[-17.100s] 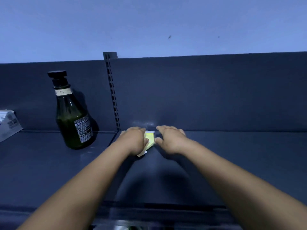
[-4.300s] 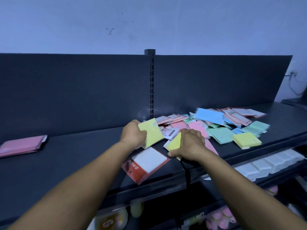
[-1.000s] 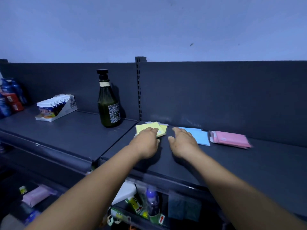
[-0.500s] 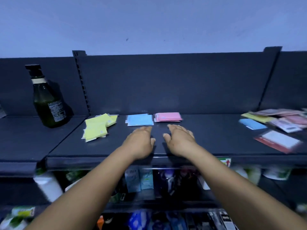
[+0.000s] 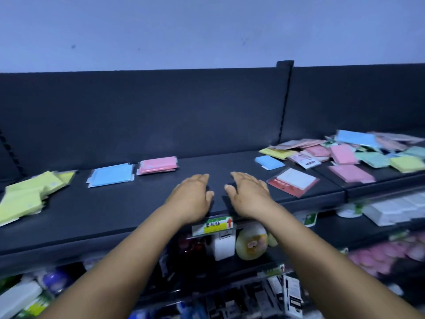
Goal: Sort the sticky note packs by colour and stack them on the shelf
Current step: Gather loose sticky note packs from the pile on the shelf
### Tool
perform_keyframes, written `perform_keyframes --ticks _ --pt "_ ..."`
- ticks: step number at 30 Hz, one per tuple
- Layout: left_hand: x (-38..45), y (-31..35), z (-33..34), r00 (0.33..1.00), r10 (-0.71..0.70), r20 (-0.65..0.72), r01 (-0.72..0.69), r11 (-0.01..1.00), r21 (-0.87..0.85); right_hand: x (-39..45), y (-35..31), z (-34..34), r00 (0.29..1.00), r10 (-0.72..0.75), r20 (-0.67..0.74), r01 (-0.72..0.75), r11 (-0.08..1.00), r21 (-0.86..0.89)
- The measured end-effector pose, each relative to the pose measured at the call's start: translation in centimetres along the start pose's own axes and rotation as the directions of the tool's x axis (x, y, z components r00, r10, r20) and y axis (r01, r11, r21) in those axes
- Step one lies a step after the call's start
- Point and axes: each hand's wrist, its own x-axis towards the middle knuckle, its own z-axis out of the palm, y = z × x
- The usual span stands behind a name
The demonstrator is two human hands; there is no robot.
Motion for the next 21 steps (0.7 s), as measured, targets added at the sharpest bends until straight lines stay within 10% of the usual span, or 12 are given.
perform_keyframes --ticks 21 --pt "16.1 20.6 7.8 0.988 0.108 0.111 -0.107 0.994 -0.015 5.7 24.2 -7.9 0.986 0.162 -0.025 -0.163 0.986 -0.027"
